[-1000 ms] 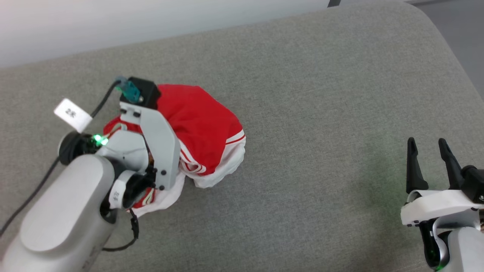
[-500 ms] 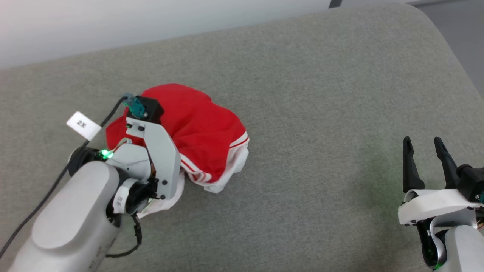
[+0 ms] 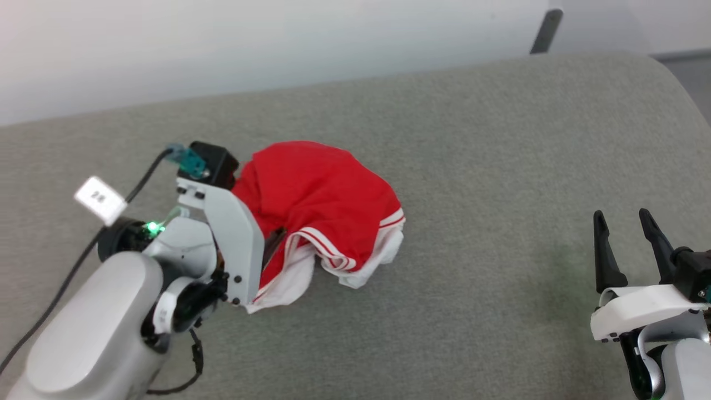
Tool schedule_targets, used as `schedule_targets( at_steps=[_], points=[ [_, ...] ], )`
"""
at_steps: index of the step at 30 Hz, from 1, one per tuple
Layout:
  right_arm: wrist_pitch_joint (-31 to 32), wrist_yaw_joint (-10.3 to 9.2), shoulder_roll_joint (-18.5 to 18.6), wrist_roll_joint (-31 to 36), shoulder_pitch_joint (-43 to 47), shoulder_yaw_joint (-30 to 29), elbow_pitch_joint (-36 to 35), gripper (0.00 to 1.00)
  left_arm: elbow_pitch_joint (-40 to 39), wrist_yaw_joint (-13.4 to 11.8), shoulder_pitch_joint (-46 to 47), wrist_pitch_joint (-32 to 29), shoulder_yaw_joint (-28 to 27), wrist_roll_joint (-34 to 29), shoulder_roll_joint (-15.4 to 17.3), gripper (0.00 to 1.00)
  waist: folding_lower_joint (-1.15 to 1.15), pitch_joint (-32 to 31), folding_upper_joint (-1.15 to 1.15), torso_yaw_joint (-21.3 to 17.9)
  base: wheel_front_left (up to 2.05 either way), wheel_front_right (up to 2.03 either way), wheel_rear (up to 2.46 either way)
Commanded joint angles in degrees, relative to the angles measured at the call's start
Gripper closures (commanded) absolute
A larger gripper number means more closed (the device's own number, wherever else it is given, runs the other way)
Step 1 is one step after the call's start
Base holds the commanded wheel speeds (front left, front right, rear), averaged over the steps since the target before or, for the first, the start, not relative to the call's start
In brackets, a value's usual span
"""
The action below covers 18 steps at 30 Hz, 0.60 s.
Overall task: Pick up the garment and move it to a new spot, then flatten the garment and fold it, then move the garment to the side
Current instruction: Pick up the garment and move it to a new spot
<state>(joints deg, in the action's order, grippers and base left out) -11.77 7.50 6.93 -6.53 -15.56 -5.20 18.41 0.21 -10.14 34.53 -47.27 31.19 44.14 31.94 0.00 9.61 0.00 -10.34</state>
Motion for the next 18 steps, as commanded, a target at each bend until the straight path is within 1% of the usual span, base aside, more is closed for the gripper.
schedule_targets(
  at_steps=[1, 6, 8, 11, 14, 15, 18],
  points=[
    [0.19, -0.02, 0.44, 0.04, 1.27, 0.24, -0.40, 0.00, -1.26, 0.13, -1.79, 1.61, -0.60, 0.33, 0.24, 0.00, 0.00, -3.01, 0.00, 2.98, 0.00, 0.00, 0.00],
    [0.90, -0.02, 1.10, -0.17, 2.03, 1.84, -1.21, 0.00, -3.73, 0.47, -6.19, 9.65, -3.91, 0.46, 1.08, 0.00, 0.00, -5.55, 0.00, 5.19, 0.00, 0.00, 0.00],
    [1.03, -0.02, 1.32, -0.44, 2.51, 2.53, -1.39, 0.00, -4.27, 1.41, -8.28, 14.05, -5.28, 0.48, 1.27, 0.00, 0.00, -6.48, 0.00, 5.87, 0.00, 0.00, 0.00],
    [1.17, -0.02, 1.66, -0.75, 2.81, 3.51, -1.69, 0.00, -3.91, 2.08, -11.63, 21.14, -7.59, -0.42, 1.85, 0.00, 0.00, -7.79, 0.00, 6.66, 0.00, 0.00, 0.00],
    [1.29, -0.02, 2.14, -1.14, 3.87, 4.41, -1.65, 0.00, -3.19, 2.55, -14.73, 28.59, -9.75, -1.23, 1.58, 0.00, 0.00, -9.21, 0.00, 7.38, 0.00, 0.00, 0.00],
    [1.29, -0.02, 2.14, -1.14, 3.87, 4.41, -1.65, 0.00, -3.19, 2.55, -14.73, 28.59, -9.75, -1.23, 1.58, 0.00, 0.00, -9.21, 0.00, 7.38, 0.00, 0.00, 0.00],
    [1.00, -0.01, 2.26, -1.39, 4.49, 5.19, -2.15, 0.00, -2.12, 3.50, -17.97, 36.24, -11.65, -2.50, 1.95, 0.00, 0.00, -10.06, 0.00, 7.86, 0.00, 0.00, 0.00]
  ],
)
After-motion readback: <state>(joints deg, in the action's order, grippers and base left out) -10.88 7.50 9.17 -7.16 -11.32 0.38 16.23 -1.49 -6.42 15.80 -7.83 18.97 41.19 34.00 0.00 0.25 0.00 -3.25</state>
